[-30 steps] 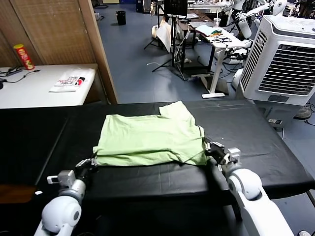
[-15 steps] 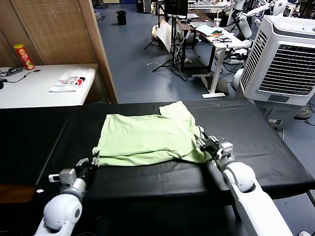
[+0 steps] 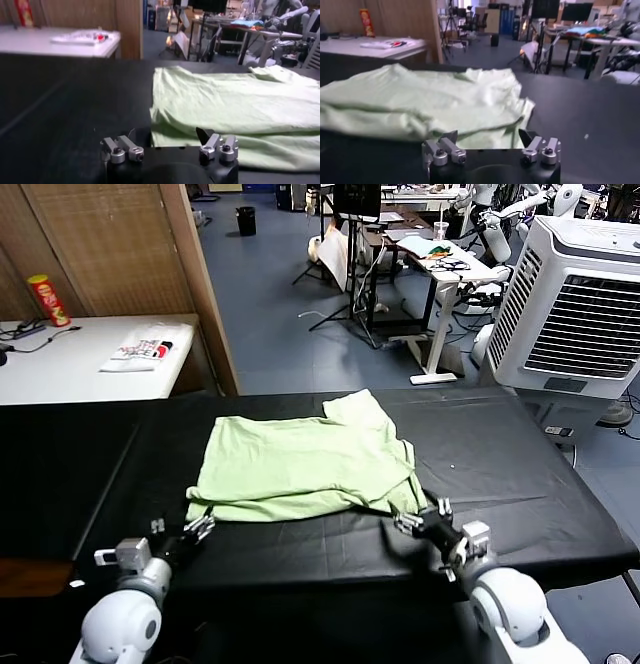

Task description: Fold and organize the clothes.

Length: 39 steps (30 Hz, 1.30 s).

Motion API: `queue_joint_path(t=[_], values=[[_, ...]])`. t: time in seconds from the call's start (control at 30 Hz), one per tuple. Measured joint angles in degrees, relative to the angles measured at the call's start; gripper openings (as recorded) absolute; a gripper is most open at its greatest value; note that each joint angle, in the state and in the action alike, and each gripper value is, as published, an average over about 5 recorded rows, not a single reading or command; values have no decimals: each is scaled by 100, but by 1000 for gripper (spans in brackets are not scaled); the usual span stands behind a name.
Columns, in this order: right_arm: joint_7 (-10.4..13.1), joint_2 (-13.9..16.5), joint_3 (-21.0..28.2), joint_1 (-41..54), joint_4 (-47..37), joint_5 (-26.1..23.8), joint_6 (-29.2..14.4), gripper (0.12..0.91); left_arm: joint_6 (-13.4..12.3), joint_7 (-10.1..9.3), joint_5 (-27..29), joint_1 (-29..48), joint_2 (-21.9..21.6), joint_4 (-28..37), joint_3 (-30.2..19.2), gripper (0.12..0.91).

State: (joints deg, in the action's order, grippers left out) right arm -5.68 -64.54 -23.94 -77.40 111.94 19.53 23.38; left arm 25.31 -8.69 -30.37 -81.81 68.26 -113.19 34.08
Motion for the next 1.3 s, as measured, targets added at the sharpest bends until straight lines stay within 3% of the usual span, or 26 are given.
queue_joint_path(t=[0.17,0.3,0.4,0.5,0.6,0.67,0.8,0.97,1.3], values=[[7,-39,-1,-10,-34,-27,-6,590,44,46,-208,17,5,123,19,741],[13,-24,-1,21,-59,-41,11,426,41,134,-306,38,-14,206,26,688],[43,18,1,38,-45,-14,27,265,42,161,-403,78,-40,265,28,559],[125,94,-6,26,32,115,90,157,51,157,-409,118,-77,324,20,393],[263,205,-33,-22,150,289,259,130,84,150,-380,97,-146,308,0,228],[379,290,-66,-72,246,390,417,127,127,134,-375,45,-209,248,-11,158],[565,460,-175,-260,523,560,736,126,246,28,-377,-104,-393,78,-7,140],[587,590,-424,-723,964,618,987,126,406,-127,-367,-406,-716,-274,90,137],[597,553,-698,-1559,1506,495,1064,134,425,-110,-230,-1363,-1055,-964,349,137]])
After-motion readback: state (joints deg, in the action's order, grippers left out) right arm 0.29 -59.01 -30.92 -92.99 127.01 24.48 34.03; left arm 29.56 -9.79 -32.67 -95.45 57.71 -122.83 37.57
